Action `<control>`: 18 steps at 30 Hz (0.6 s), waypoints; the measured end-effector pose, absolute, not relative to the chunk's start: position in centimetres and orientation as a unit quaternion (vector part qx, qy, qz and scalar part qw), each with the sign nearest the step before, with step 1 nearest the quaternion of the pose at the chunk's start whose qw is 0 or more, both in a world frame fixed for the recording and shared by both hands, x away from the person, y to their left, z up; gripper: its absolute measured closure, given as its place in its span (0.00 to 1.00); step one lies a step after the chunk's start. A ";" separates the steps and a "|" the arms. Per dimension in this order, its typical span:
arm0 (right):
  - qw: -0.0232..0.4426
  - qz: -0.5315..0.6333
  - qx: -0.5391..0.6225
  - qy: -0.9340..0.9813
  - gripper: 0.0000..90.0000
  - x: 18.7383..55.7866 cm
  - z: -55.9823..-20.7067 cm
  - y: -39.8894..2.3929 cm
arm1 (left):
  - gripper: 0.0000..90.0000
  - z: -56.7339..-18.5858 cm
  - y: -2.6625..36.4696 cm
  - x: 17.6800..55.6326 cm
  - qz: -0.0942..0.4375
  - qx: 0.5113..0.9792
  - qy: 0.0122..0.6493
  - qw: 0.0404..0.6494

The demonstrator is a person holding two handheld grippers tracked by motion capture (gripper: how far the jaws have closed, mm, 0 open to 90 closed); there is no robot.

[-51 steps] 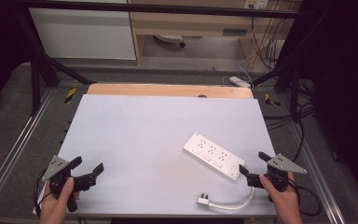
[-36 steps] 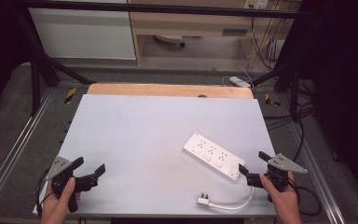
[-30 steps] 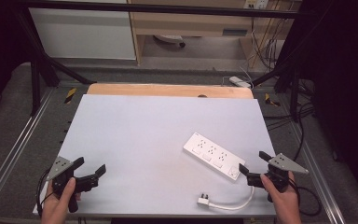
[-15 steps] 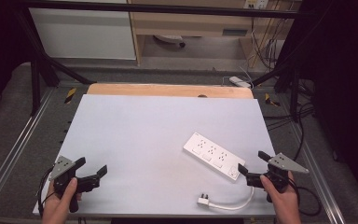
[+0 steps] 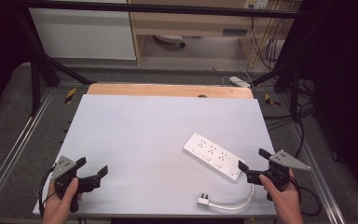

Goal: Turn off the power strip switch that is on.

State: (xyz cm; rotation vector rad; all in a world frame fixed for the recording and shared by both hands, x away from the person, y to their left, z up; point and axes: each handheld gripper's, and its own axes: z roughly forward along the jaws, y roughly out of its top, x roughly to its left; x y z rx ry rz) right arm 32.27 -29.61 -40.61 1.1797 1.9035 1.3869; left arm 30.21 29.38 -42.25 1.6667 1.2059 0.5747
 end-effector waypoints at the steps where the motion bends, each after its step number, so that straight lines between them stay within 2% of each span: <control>1: 0.251 0.510 0.434 0.699 0.03 32.3 -40.6 -29.6 | 0.06 -42.2 29.4 30.2 0.236 0.684 0.495 0.482; 18: 0.245 0.520 0.430 0.696 0.06 34.1 -37.5 -27.2 | 0.06 -42.3 29.4 30.2 0.231 0.684 0.496 0.483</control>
